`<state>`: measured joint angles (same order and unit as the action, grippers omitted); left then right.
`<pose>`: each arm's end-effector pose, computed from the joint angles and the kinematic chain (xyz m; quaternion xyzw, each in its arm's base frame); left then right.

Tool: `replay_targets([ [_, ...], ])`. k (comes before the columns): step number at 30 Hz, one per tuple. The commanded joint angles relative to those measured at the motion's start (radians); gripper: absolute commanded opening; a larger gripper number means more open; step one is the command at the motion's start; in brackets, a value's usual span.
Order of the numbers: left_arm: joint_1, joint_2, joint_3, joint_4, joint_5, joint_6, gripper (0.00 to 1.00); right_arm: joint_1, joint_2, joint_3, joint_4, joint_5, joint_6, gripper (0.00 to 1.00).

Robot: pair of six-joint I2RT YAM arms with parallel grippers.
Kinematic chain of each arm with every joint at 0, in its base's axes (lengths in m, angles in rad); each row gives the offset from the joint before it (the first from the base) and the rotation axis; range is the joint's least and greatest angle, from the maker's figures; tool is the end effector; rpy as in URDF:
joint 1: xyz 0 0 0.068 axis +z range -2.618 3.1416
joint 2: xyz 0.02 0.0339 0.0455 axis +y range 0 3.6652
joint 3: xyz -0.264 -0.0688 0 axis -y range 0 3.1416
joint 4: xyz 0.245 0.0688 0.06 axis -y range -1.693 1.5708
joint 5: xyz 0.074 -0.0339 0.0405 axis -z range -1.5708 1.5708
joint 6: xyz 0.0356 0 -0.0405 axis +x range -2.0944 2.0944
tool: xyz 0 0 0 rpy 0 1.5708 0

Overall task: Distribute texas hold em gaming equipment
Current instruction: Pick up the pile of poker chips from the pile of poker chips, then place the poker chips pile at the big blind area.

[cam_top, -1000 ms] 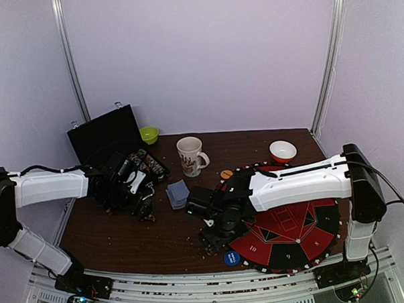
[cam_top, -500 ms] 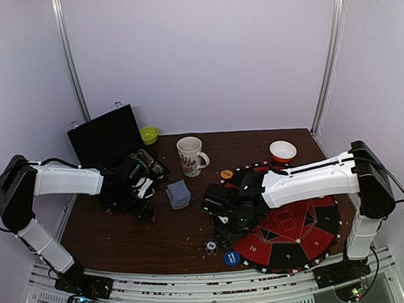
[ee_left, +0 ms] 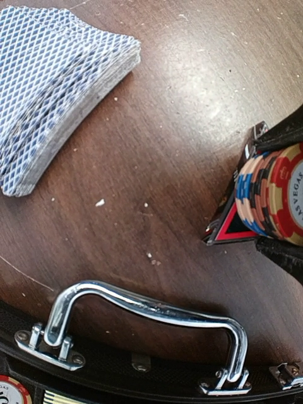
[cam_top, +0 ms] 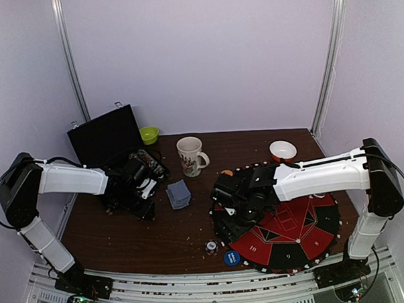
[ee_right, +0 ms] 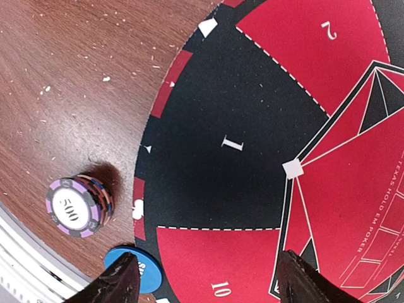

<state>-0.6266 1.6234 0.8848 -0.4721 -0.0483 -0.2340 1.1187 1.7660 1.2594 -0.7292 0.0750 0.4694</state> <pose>0.2392 -0.1710 0.1540 0.1876 0.9655 -0.0531 0.1726 0.1555 0.3142 0.2027 -0.3084 0.9358 0.0929 0.1431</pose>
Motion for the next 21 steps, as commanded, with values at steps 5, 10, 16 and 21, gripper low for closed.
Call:
replay_targets([
  [5, -0.002, -0.095, 0.059, -0.079, -0.056, 0.009, 0.00, -0.046, -0.067, -0.010, 0.002, 0.021, -0.016, 0.77],
  [10, -0.009, -0.160, 0.115, -0.142, -0.037, 0.038, 0.00, -0.093, -0.142, -0.012, 0.009, 0.018, -0.022, 0.76],
  [16, -0.111, -0.173, 0.237, -0.187, -0.021, 0.080, 0.00, -0.227, -0.293, -0.085, 0.059, -0.019, -0.019, 0.76],
  [21, -0.262, -0.020, 0.449, -0.188, 0.012, 0.123, 0.00, -0.412, -0.405, -0.166, 0.118, -0.067, -0.044, 0.76],
])
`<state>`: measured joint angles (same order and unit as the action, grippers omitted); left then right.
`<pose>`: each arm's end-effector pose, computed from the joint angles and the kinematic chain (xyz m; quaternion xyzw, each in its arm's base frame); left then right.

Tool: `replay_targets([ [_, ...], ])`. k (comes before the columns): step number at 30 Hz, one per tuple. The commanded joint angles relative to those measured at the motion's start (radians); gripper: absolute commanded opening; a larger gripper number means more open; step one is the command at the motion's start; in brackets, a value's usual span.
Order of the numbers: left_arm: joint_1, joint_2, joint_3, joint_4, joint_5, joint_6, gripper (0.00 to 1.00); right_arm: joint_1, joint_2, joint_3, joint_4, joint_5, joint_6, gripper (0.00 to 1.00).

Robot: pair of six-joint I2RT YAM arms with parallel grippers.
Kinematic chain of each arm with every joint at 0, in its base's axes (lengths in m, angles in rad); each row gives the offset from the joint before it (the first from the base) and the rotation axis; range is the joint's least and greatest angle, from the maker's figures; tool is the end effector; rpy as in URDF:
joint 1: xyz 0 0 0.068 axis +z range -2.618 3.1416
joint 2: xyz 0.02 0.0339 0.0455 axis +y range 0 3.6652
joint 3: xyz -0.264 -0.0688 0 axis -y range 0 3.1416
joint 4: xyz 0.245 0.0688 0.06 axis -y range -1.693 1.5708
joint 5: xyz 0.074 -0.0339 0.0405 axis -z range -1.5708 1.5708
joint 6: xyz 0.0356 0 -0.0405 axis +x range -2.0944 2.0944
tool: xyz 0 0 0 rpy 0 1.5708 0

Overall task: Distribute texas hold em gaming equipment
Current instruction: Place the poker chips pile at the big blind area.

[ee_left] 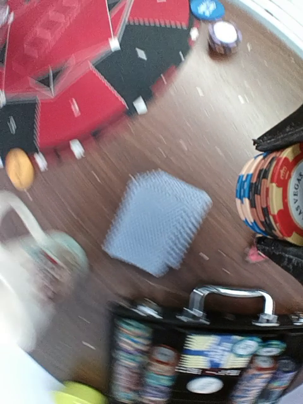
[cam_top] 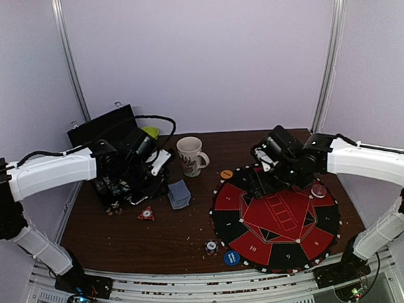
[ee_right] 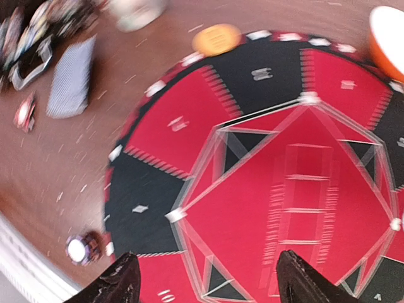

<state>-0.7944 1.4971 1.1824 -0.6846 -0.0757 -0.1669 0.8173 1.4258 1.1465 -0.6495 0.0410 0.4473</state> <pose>0.2201 -0.2202 0.2659 0.2858 0.9153 -0.0980 0.2665 0.2060 0.2174 0.2771 -0.1682 0.9337 0.1707 0.2660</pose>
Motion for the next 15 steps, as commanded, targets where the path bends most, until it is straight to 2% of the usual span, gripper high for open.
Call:
replay_targets([
  [1, -0.108, 0.151, 0.209, 0.032, 0.051, 0.062, 0.00, -0.134, -0.078, -0.064, 0.048, -0.037, -0.027, 0.76],
  [7, -0.137, 0.484, 0.527, 0.044, 0.084, 0.107, 0.00, -0.225, -0.136, -0.136, 0.093, -0.058, -0.035, 0.75],
  [15, -0.138, 0.844, 0.872, -0.014, -0.050, 0.148, 0.00, -0.243, -0.168, -0.178, 0.089, -0.065, -0.040, 0.75],
])
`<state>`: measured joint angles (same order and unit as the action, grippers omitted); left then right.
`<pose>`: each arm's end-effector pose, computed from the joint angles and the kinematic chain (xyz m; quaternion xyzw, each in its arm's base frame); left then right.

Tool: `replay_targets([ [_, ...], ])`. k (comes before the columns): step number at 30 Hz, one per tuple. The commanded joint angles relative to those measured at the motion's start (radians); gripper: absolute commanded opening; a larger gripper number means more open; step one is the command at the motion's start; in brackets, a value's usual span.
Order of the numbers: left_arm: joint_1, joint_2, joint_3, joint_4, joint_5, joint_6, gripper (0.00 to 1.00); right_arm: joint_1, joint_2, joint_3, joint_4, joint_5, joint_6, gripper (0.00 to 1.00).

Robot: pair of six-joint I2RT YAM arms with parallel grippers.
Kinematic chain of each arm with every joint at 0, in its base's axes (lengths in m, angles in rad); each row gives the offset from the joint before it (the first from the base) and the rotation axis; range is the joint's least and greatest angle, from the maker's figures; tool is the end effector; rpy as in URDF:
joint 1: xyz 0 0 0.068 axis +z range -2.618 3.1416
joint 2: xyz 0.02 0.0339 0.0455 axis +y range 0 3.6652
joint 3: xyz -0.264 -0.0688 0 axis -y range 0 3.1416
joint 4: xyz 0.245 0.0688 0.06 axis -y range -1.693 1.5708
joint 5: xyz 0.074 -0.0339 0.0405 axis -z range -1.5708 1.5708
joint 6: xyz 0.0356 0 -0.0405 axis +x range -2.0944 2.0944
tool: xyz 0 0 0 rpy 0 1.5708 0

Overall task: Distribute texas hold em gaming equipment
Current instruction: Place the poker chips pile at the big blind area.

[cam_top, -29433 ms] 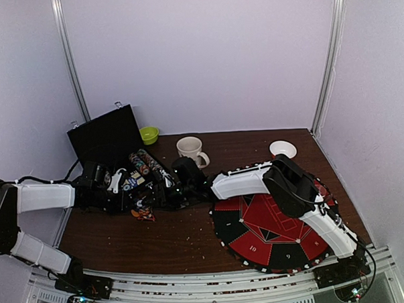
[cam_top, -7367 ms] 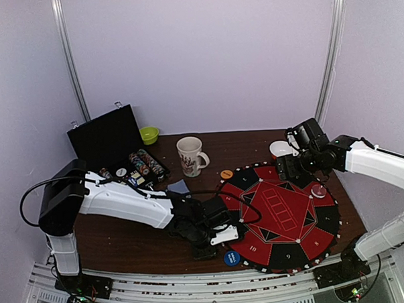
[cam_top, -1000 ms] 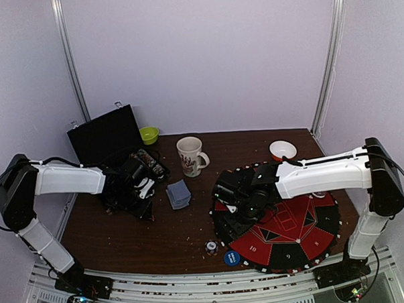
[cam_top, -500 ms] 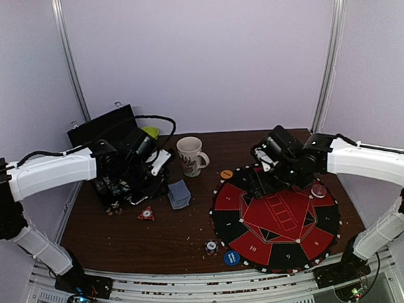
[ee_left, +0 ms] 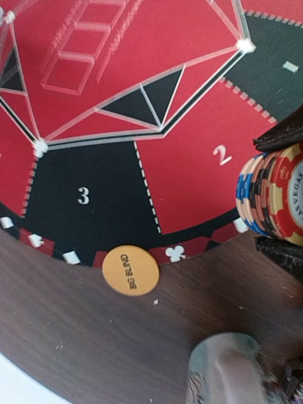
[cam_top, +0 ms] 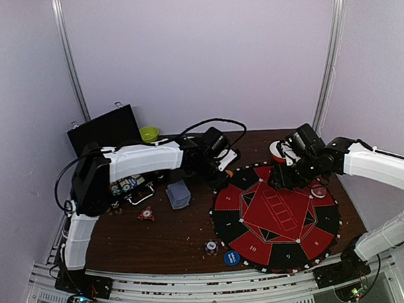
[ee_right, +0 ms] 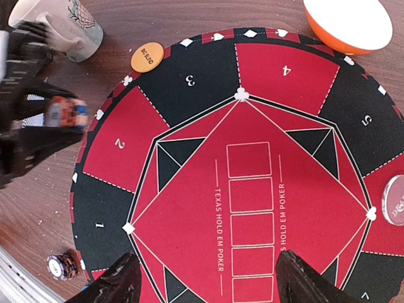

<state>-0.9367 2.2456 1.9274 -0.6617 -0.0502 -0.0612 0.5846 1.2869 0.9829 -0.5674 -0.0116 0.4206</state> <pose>0.2961 -0.3997 0.2090 0.3988 0.8693 -0.1182 0.2671 0.2235 0.1484 0.2670 -0.0789 0.9361 0.1698 0.2976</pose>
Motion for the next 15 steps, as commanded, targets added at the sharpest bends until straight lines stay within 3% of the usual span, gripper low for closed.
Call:
replay_targets([
  [1, 0.005, 0.127, 0.157, -0.049, -0.096, 0.045, 0.00, -0.011, -0.029, -0.015, 0.004, -0.011, -0.015, 0.75],
  [5, 0.027, 0.193, 0.220, -0.057, -0.118, 0.038, 0.00, -0.011, -0.031, -0.021, 0.004, -0.021, -0.018, 0.75],
  [15, 0.111, 0.240, 0.189, -0.018, -0.071, 0.034, 0.00, -0.012, -0.035, -0.021, 0.003, -0.015, -0.023, 0.75],
])
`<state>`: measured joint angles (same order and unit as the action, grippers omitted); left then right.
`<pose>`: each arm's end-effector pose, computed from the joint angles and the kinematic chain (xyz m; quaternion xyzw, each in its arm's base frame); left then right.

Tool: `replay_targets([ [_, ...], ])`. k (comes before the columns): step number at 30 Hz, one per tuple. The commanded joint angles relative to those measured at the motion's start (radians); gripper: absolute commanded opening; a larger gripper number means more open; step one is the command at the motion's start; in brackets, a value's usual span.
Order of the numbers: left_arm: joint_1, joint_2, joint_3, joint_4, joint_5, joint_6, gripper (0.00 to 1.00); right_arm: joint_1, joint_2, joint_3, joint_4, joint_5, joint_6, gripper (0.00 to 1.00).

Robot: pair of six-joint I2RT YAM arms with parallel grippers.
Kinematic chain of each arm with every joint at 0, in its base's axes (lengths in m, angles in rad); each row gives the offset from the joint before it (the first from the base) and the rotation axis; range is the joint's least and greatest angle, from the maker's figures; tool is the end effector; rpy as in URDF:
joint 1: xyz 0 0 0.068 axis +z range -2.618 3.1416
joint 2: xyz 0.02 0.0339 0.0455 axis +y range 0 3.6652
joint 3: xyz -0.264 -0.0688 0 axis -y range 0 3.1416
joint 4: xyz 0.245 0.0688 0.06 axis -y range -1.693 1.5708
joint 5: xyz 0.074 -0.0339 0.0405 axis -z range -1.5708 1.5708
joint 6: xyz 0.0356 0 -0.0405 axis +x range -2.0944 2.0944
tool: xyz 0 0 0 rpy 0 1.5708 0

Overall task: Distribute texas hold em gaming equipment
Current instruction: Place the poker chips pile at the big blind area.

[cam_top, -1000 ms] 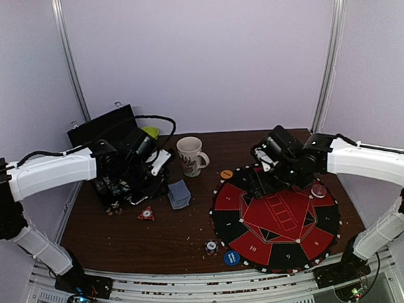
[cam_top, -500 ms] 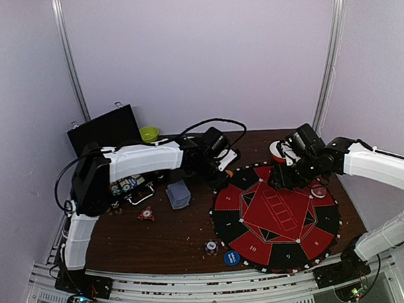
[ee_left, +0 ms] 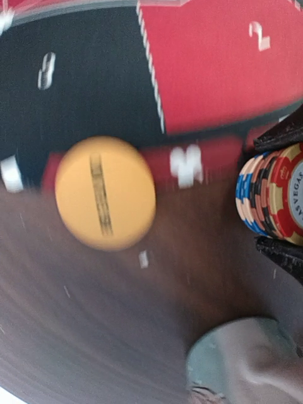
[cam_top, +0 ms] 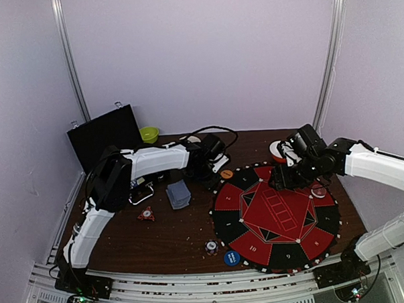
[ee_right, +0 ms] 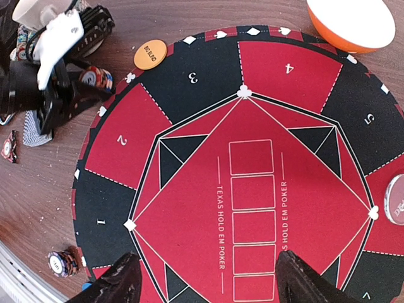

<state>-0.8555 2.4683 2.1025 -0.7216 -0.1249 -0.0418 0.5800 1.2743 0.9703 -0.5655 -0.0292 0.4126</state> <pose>0.3493 -0.3953 0.1497 0.3697 0.8959 -0.0490 0.2415 0.2213 0.1463 0.2662 -0.0835 0.9353 0.1756 0.2955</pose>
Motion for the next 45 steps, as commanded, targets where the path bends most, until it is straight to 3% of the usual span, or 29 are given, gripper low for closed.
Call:
replay_targets([
  [1, 0.029, 0.025, 0.020, 0.044, 0.004, 0.020, 0.00, -0.006, -0.023, -0.008, 0.000, 0.003, -0.015, 0.75],
  [13, 0.039, 0.095, 0.081, 0.044, 0.068, 0.031, 0.00, -0.007, -0.052, -0.023, -0.003, 0.000, -0.012, 0.75],
  [22, 0.039, 0.081, 0.062, 0.022, 0.040, 0.037, 0.43, -0.006, -0.070, -0.022, -0.002, -0.007, -0.004, 0.75],
  [34, 0.032, -0.022, 0.035, 0.059, 0.097, 0.064, 0.64, -0.007, -0.067, 0.000, -0.007, -0.018, -0.003, 0.76],
  [45, 0.010, -0.356, -0.154, 0.154, 0.156, 0.093, 0.65, -0.007, -0.105, 0.014, 0.003, 0.021, -0.014, 0.77],
])
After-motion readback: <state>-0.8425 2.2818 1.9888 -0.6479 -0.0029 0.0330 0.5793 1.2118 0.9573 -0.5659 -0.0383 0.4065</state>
